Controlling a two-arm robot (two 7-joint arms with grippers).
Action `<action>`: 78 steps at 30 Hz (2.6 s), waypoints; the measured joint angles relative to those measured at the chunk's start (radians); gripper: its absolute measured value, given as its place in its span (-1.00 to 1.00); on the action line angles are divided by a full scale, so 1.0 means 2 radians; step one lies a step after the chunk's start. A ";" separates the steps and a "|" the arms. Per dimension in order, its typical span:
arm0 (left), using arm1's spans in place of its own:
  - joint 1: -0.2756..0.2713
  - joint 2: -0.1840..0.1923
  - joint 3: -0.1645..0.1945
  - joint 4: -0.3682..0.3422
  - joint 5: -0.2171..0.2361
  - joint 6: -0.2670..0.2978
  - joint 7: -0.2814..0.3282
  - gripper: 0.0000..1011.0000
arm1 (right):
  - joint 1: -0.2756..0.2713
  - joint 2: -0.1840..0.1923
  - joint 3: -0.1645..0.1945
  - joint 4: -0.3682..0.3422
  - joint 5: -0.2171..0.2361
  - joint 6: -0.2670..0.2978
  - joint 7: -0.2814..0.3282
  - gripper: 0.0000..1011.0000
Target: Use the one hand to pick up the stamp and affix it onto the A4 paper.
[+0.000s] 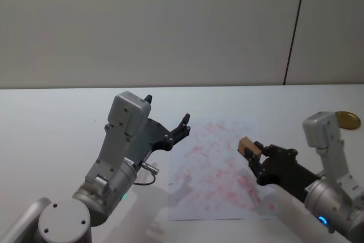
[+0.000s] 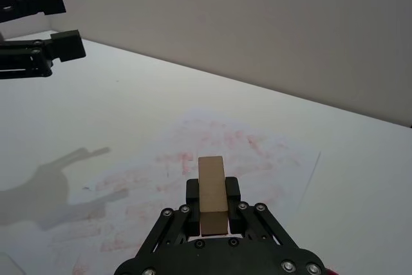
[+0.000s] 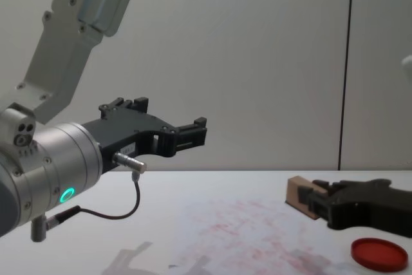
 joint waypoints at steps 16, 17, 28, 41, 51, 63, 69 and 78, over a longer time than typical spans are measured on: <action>0.000 0.000 0.000 0.000 0.000 0.000 0.000 0.96 | 0.005 -0.008 -0.014 0.017 -0.013 0.012 0.026 -0.57; 0.000 0.000 0.000 0.000 0.000 0.000 0.000 0.96 | 0.005 -0.008 -0.014 0.017 -0.013 0.013 0.027 -0.57; 0.000 0.000 0.000 0.000 0.000 0.000 0.000 0.96 | 0.001 -0.005 -0.018 0.019 -0.018 0.019 0.037 -0.57; 0.000 0.000 0.000 0.000 0.000 0.000 0.000 0.96 | 0.000 0.000 -0.018 0.021 -0.022 0.028 0.045 -0.57; 0.000 0.000 0.000 0.000 0.000 0.000 0.000 0.96 | 0.001 0.002 -0.018 0.026 -0.022 0.037 0.050 -0.57; 0.000 0.000 0.000 0.000 0.000 0.000 0.000 0.96 | 0.005 0.004 -0.017 0.031 -0.024 0.047 0.058 -0.57; 0.000 0.000 0.000 0.000 0.000 0.000 0.000 0.96 | 0.005 0.005 -0.018 0.031 -0.024 0.049 0.060 -0.57; 0.000 0.000 0.000 0.000 0.000 0.000 0.000 0.96 | 0.005 0.007 -0.018 0.028 -0.020 0.050 0.058 -0.57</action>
